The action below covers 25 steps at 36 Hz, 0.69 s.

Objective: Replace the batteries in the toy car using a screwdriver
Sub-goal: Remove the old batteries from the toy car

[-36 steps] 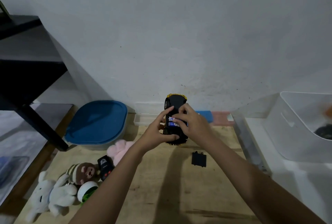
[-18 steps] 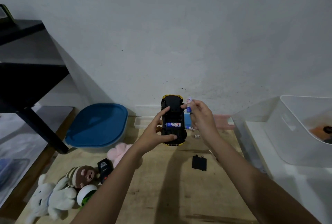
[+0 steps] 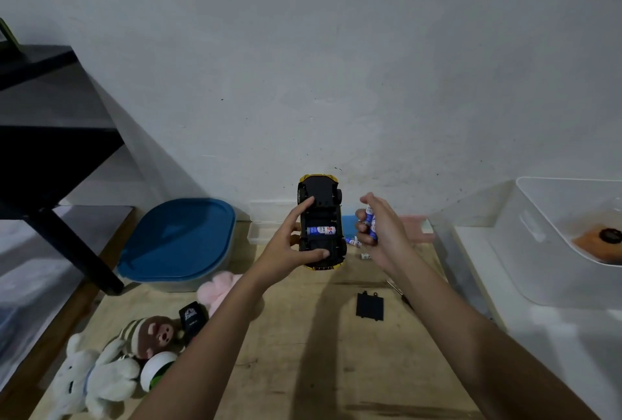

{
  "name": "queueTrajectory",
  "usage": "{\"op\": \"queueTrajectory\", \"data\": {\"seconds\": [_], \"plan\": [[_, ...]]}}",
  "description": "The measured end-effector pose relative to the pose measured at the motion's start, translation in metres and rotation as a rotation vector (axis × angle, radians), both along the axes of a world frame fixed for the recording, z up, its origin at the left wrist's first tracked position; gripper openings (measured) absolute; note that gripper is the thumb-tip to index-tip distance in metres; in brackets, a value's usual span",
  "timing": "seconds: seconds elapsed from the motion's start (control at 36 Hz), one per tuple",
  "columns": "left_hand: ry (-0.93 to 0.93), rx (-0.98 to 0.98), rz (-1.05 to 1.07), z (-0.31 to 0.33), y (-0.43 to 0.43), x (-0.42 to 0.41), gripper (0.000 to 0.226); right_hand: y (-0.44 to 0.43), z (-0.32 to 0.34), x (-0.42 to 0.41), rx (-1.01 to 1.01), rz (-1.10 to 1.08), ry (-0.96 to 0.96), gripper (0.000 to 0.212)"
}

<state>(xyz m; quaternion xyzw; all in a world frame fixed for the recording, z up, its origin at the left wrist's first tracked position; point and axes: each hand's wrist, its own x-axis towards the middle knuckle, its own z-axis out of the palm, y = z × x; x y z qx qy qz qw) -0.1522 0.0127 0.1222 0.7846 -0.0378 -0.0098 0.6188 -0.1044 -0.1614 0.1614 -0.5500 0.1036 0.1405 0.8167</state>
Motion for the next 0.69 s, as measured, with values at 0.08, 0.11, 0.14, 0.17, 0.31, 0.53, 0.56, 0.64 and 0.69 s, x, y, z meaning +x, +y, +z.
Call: {"op": "queueTrajectory", "data": {"seconds": [0.08, 0.11, 0.14, 0.17, 0.31, 0.53, 0.56, 0.64, 0.69], "plan": [[-0.011, -0.028, 0.022, 0.002, -0.002, -0.001, 0.087, -0.003, 0.0, -0.001, -0.013, -0.045, 0.104, 0.024], [-0.017, -0.033, 0.031, 0.002, -0.003, -0.002, 0.087, -0.003, -0.001, -0.002, -0.034, -0.048, 0.113, 0.025], [-0.021, -0.038, 0.041, 0.003, -0.005, -0.002, 0.087, -0.004, -0.001, -0.004, -0.09, -0.041, 0.103, 0.024], [-0.027, -0.045, 0.05, 0.004, -0.006, -0.003, 0.086, -0.003, 0.0, -0.006, -0.171, -0.02, 0.08, 0.023], [-0.069, -0.056, 0.088, 0.006, -0.013, -0.002, 0.086, 0.007, 0.012, -0.018, -0.528, 0.134, -0.168, 0.018], [-0.109, -0.102, 0.149, 0.008, -0.021, -0.002, 0.089, 0.019, 0.013, -0.025, -0.76, 0.055, -0.378, 0.026], [-0.114, -0.093, 0.157, 0.007, -0.022, -0.002, 0.089, 0.019, 0.013, -0.024, -0.758, 0.053, -0.371, 0.026], [-0.128, -0.067, 0.167, 0.008, -0.024, -0.002, 0.09, 0.017, 0.013, -0.024, -0.668, 0.059, -0.31, 0.024], [-0.135, -0.079, 0.166, 0.009, -0.025, -0.003, 0.09, 0.014, 0.013, -0.024, -0.606, 0.055, -0.284, 0.023]]}}
